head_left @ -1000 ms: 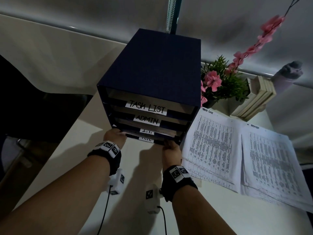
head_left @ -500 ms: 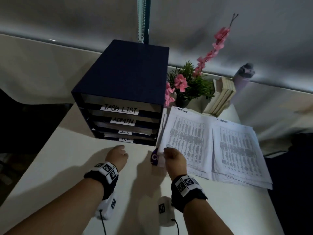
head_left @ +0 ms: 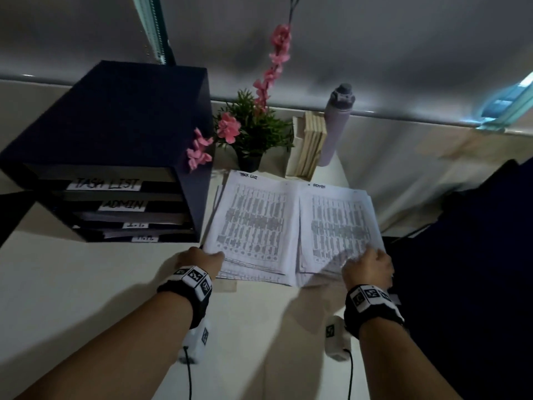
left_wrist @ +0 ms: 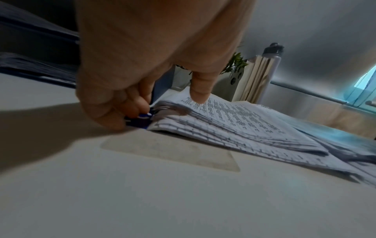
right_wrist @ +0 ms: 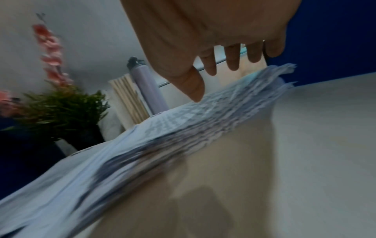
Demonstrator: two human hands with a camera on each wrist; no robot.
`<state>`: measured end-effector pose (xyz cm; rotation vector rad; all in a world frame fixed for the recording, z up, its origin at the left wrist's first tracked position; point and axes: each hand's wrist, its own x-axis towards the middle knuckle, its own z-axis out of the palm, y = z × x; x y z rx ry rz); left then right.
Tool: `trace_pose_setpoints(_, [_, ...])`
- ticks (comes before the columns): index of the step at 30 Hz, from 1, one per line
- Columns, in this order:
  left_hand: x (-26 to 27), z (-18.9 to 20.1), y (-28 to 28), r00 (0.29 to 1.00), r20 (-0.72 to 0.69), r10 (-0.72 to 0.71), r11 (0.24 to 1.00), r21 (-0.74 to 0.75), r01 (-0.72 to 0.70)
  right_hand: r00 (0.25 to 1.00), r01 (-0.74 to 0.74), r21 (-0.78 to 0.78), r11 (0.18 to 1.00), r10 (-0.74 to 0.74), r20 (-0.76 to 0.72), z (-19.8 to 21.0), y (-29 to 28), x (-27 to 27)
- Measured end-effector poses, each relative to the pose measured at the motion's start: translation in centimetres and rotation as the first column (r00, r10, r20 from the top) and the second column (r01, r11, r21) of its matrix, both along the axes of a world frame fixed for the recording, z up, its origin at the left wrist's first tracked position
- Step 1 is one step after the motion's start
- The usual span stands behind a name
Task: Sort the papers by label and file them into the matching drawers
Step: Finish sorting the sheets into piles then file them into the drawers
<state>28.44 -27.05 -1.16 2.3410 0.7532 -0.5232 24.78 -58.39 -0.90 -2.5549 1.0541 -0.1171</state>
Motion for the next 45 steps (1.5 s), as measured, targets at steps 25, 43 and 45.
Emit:
trace_pose_setpoints(25, [1.0,-2.1,-1.0,0.994,0.040,-0.097,0.993,-0.066,0.100,0.981,0.150,0.257,0.955,-0.111,-0.158,-1.7,-5.2,0.6])
trace_pose_setpoints(43, [-12.7,-2.1,11.2,0.918,-0.241,-0.315,0.928,0.126,0.351,0.998,-0.055,0.246,0.968,0.060,-0.014,-0.7,4.5,-9.9])
trace_pose_setpoints(45, [-13.8,-1.3,12.6,0.902,-0.307,-0.303,0.918,0.160,0.363,0.997,-0.009,0.287,0.958,0.031,-0.070,-0.5,5.3,-10.8])
